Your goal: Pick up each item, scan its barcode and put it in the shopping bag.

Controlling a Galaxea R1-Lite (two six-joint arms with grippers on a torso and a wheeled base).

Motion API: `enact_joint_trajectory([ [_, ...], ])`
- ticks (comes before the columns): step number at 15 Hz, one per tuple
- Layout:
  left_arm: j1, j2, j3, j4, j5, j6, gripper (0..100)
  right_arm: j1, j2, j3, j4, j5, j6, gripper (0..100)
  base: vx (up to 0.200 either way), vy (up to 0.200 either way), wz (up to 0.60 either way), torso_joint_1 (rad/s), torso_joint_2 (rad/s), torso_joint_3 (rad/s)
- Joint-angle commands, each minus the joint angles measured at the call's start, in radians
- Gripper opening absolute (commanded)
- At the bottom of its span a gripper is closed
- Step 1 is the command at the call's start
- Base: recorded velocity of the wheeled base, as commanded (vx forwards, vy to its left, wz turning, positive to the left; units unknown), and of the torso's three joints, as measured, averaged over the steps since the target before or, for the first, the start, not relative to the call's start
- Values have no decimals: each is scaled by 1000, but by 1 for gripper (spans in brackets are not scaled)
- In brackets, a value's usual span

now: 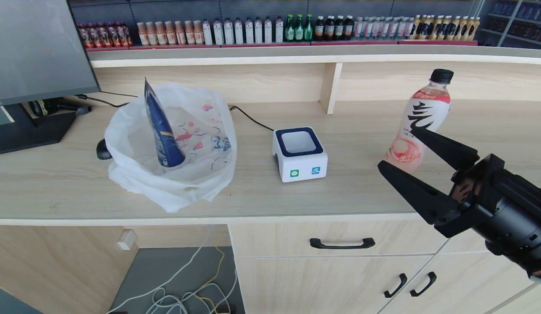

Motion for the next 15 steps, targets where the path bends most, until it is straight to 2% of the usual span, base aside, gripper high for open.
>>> enact_joint_trajectory([
  [1, 0, 0, 0, 0, 0, -1, 100, 0, 1, 0, -1, 1, -1, 100, 0, -200, 0, 12, 2, 7],
  [6, 0, 0, 0, 0, 0, -1, 100, 2, -16, 36, -1, 1, -1, 100, 0, -200, 0, 3, 3, 1],
  [15, 0, 0, 0, 0, 0, 10, 100, -10, 45, 42, -1, -13, -44, 100, 0, 0, 0, 0, 0, 0],
])
